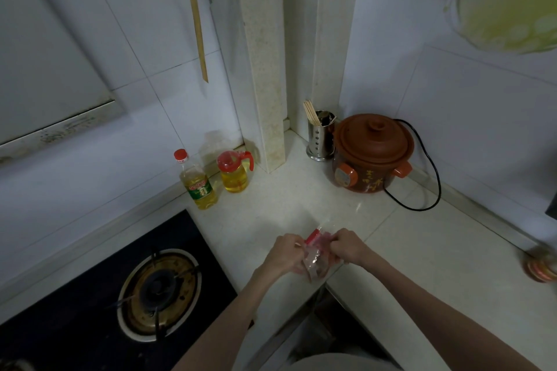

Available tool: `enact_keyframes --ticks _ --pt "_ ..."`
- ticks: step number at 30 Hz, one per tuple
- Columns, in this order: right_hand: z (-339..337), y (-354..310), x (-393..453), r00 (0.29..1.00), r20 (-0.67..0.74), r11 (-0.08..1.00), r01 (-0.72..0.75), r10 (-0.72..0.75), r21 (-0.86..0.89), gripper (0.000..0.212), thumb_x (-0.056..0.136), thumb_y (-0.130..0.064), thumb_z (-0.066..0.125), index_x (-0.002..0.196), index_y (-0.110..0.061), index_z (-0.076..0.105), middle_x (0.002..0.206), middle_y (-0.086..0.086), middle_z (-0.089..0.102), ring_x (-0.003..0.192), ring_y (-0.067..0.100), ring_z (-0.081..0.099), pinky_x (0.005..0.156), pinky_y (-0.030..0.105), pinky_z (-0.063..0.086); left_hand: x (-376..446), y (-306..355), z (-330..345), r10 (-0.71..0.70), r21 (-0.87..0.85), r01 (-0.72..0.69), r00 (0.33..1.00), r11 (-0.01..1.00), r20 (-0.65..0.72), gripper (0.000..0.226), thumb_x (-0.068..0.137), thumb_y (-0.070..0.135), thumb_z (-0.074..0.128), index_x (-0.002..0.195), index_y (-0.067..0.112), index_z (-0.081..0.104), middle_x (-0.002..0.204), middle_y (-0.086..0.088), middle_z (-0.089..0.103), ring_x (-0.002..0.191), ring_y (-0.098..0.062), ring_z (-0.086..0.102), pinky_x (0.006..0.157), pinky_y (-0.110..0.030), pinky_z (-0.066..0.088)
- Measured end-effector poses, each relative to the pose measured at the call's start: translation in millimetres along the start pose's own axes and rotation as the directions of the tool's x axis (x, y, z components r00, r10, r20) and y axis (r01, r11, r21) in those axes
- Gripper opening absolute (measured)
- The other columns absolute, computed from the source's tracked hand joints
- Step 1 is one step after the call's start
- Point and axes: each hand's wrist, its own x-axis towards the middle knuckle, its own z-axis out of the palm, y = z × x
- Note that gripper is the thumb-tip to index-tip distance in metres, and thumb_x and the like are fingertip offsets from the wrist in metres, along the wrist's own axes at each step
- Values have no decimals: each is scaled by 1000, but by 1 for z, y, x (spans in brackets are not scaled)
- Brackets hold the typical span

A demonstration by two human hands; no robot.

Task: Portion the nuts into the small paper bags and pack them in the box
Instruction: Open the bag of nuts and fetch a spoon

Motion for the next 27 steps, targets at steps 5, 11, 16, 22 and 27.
enact_keyframes --ticks 5,11,16,22,27 --pt "10 -18 -4 1000 -14 1000 26 -26 12 31 79 -18 56 48 -16 61 45 -4 59 52 11 60 52 17 47 1 16 10 145 417 -131 989 899 0 29 84 25 61 112 17 59 97 -10 70 83 -27 70 61 -38 61" --pt "7 -26 -4 987 -119 993 -113 110 -18 42 87 -41 46 93 -4 65 93 15 69 85 29 67 80 35 55 5 32 16 168 488 -141 986 861 -11 13 88 12 57 88 3 66 82 -14 69 74 -27 69 65 -38 60" --pt "-5 -31 -4 989 -140 986 -72 50 -153 31 88 -28 49 94 -2 66 97 13 71 87 25 67 78 31 54 7 29 6 131 369 -89 987 925 -91 33 97 22 50 93 -6 68 90 -21 70 80 -32 71 73 -43 60" --pt "-41 -33 -5 977 -209 978 4 -49 -207 31 87 -25 55 66 -7 68 62 4 68 56 16 63 58 27 52 10 29 -35 175 353 -87 958 931 -225 30 92 20 61 118 6 59 93 -13 71 63 -20 71 48 -30 59" --pt "-18 -46 -4 984 -138 965 78 -116 -252 32 91 -27 51 88 -2 70 85 13 71 77 27 68 71 36 56 13 35 -25 234 468 -116 951 876 -201 44 83 5 66 126 8 56 109 -15 68 78 -26 72 63 -38 62"
